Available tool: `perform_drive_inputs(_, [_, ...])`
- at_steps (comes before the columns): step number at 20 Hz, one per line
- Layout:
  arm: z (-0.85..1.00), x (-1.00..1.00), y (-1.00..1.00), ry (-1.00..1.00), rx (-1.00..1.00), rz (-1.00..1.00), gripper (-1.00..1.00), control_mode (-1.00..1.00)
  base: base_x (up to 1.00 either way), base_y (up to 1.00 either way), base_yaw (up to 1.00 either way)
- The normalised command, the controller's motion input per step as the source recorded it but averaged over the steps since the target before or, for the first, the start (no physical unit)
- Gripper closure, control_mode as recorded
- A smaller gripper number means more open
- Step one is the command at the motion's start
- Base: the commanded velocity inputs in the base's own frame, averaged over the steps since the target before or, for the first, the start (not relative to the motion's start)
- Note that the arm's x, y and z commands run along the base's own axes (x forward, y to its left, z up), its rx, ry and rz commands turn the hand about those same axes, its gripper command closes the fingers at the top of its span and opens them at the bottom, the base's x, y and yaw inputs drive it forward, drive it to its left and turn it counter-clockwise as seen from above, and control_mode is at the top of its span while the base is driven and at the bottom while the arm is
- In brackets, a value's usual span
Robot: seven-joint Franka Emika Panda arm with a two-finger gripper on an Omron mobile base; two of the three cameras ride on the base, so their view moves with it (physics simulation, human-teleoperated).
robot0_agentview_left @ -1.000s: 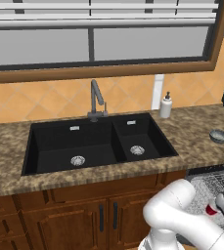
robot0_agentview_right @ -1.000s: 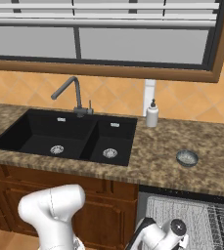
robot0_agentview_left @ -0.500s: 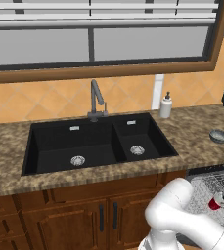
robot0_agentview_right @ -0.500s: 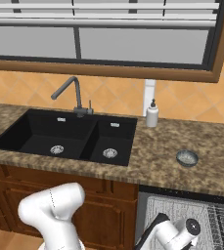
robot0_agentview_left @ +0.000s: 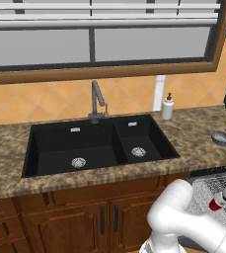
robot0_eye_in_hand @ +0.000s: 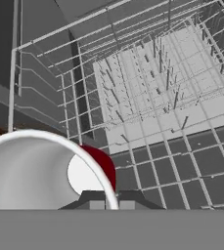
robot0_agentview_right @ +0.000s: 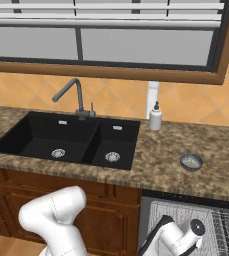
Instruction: Pick up the cup and bowl from the counter, place them in the dishwasher, and close the dishwasher door.
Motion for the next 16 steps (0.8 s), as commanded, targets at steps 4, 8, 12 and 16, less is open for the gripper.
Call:
perform_drive_inputs(4, [-0.55, 0.04, 0.0, 0.0, 0.0, 0.0, 1.0, -1.0, 0.0, 0.0, 0.0])
perform_drive_inputs(8, [-0.56, 0.0, 0.0, 0.0, -0.01, 0.0, 1.0, -1.0, 0.0, 0.0, 0.0])
perform_drive_inputs(12, [-0.4, 0.0, 0.0, 0.0, -0.02, 0.0, 1.0, -1.0, 0.0, 0.0, 0.0])
perform_drive_inputs(16, [-0.23, 0.01, 0.0, 0.0, -0.01, 0.0, 1.0, -1.0, 0.0, 0.0, 0.0])
